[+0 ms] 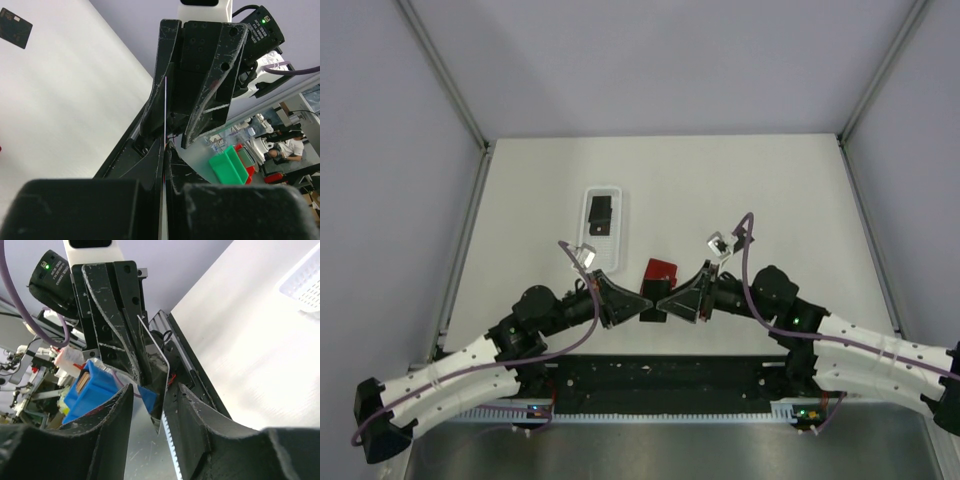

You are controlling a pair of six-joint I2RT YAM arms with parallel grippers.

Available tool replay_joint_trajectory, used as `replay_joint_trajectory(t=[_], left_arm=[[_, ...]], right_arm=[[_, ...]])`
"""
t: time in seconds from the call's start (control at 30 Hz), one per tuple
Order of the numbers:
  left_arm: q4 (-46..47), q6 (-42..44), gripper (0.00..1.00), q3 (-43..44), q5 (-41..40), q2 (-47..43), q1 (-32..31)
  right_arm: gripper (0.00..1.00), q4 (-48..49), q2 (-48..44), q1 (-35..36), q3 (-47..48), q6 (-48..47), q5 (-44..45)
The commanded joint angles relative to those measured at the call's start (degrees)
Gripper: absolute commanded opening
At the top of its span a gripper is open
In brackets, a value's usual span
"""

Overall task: Put the credit cards into the card holder
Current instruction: Pick up the credit card at the corner of the board, then open the card holder at the center of the board.

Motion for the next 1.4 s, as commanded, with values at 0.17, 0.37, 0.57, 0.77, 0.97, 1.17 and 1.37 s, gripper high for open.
replay_joint_trajectory(t=[0.17, 0.37, 0.57, 0.77, 0.97, 1.17, 1.37], left_arm=[[6.1, -0.5, 0.0, -0.4, 2.6, 0.1, 0.2], [5.1, 0.2, 0.35, -0.4, 0.5, -0.1, 0.2], [-9.8, 5.4, 0.61, 5.0, -11.9, -0.2, 1.0], [-18.0, 8.0, 0.58, 7.6, -21.7, 6.0, 3.2], [-16.2, 8.0, 0.45, 5.9, -22.8, 9.6, 3.3], [-16.3, 7.7, 0.33, 3.6, -23.5, 9.6, 3.4], [-16.1, 7.5, 0.24, 2.6, -23.3, 10.8, 3.5]], right_arm=[[0.27, 3.4, 0.6, -1.0, 2.9, -0.8, 1.4], [0.0, 3.2, 1.2, -1.0, 3.2, -0.4, 1.9], [0.0, -23.6, 1.8, -2.0, 11.9, -3.3, 22.1], [0.0, -38.5, 16.2, -9.4, 23.4, -2.6, 19.4], [0.0, -47.3, 34.2, -9.6, 36.5, -3.8, 20.0], [0.0, -49.8, 43.5, -9.6, 41.2, -2.3, 22.2], [0.0, -51.6, 47.8, -10.4, 41.7, -1.2, 23.7]])
